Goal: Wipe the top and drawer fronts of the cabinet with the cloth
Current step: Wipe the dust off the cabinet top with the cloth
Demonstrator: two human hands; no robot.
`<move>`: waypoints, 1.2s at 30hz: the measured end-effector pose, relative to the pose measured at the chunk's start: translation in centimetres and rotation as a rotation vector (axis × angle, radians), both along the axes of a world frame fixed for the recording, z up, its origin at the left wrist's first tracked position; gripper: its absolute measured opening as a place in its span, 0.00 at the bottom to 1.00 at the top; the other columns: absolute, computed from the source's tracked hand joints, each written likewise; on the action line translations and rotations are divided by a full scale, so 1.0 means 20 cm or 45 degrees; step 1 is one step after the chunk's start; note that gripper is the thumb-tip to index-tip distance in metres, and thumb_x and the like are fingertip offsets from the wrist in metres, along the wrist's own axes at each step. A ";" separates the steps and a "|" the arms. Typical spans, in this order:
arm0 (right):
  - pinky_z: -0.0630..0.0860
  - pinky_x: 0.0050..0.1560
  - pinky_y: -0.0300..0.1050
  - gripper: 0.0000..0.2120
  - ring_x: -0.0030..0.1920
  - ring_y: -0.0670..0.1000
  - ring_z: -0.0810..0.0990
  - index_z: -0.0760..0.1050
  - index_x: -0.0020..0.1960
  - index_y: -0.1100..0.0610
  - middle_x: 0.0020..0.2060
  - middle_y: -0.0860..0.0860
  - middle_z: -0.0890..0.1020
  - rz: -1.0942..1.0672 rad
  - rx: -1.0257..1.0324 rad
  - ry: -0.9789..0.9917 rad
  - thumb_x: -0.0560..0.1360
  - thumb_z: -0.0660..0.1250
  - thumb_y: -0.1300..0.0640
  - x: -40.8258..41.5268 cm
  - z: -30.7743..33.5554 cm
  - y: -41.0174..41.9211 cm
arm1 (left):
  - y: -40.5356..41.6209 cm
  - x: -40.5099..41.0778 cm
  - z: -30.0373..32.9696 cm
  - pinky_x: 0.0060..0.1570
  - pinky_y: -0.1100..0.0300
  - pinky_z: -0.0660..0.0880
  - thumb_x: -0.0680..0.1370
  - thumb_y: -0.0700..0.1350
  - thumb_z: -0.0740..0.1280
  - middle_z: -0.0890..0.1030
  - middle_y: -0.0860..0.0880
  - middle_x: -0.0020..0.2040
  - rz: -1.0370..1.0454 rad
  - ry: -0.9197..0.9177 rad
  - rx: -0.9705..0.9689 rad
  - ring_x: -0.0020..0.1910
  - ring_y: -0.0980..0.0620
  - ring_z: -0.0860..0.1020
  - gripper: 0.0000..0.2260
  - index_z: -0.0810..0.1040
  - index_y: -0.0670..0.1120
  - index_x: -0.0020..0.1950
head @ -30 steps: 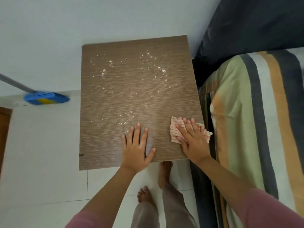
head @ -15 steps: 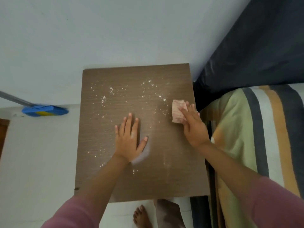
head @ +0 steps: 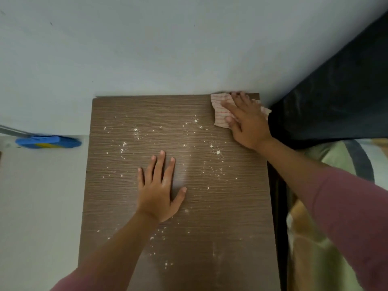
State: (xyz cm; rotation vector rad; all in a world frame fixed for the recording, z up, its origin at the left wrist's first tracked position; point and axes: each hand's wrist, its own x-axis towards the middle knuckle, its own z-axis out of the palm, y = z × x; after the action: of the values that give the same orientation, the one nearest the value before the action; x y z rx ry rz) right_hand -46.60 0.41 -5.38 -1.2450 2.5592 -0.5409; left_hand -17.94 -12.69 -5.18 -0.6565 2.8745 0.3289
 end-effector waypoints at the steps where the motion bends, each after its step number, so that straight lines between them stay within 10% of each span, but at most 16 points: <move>1: 0.45 0.73 0.59 0.23 0.76 0.57 0.51 0.62 0.73 0.48 0.75 0.54 0.58 0.005 0.014 0.037 0.78 0.51 0.46 0.01 -0.01 0.00 | 0.00 0.00 0.00 0.68 0.37 0.50 0.73 0.63 0.57 0.56 0.43 0.76 0.001 0.007 0.001 0.74 0.42 0.54 0.35 0.58 0.46 0.74; 23: 0.44 0.72 0.59 0.23 0.76 0.53 0.47 0.59 0.73 0.40 0.76 0.46 0.52 0.044 0.055 0.055 0.78 0.50 0.41 0.77 -0.01 0.49 | 0.06 0.03 0.01 0.69 0.38 0.52 0.76 0.61 0.53 0.55 0.39 0.76 0.006 0.049 -0.061 0.74 0.38 0.54 0.32 0.56 0.44 0.74; 36: 0.43 0.72 0.58 0.23 0.76 0.52 0.46 0.57 0.72 0.38 0.76 0.45 0.52 -0.027 0.093 0.040 0.78 0.49 0.40 1.37 0.00 0.86 | 0.63 0.89 0.00 0.69 0.41 0.51 0.76 0.59 0.57 0.59 0.42 0.75 -0.180 0.152 0.100 0.74 0.43 0.57 0.30 0.62 0.43 0.72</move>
State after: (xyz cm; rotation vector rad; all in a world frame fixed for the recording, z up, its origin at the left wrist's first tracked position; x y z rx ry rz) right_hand -19.25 17.51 -5.46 -1.2125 2.5962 -0.4308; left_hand -0.11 -0.04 -5.13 -0.4313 2.9826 0.4720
